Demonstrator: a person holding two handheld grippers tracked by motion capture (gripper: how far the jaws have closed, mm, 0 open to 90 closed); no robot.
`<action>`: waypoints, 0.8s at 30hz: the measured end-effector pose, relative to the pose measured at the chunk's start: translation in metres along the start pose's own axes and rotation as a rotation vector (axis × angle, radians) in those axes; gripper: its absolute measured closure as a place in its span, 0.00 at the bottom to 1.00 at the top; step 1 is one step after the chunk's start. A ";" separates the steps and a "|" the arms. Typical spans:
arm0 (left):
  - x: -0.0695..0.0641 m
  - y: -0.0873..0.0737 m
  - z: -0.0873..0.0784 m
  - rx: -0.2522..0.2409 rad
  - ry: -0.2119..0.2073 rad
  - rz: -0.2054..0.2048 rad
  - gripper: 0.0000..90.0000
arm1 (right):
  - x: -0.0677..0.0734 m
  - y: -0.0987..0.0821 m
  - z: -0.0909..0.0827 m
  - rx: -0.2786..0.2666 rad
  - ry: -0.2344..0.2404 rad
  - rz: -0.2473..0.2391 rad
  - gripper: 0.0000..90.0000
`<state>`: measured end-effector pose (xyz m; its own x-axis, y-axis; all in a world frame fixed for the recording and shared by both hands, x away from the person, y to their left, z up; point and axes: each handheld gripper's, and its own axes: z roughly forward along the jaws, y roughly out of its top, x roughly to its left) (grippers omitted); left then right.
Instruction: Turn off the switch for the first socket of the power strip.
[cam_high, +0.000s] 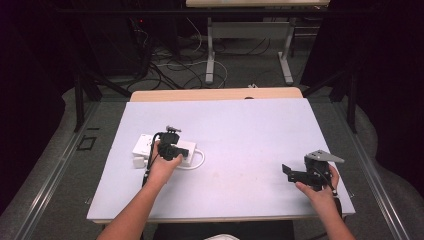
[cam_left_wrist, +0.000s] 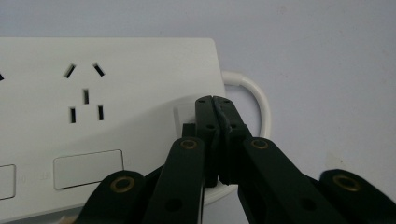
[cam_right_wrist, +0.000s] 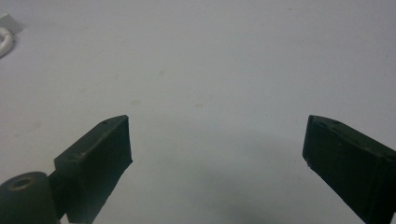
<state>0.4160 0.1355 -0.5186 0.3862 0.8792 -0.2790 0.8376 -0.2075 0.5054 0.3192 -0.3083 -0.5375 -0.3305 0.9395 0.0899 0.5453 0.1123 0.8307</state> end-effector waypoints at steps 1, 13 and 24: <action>0.000 0.000 0.000 -0.001 0.004 0.004 1.00 | 0.000 0.000 0.000 0.000 0.000 0.000 0.08; -0.002 0.000 0.001 -0.001 0.020 0.003 1.00 | 0.000 0.000 0.000 0.001 0.004 -0.002 0.09; -0.007 -0.002 0.003 0.003 0.053 0.028 1.00 | 0.000 0.000 0.000 -0.002 0.003 -0.007 0.09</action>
<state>0.4132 0.1287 -0.5197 0.3887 0.8944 -0.2213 0.8280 -0.2337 0.5096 0.3192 -0.3082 -0.5377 -0.3370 0.9376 0.0859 0.5413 0.1183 0.8325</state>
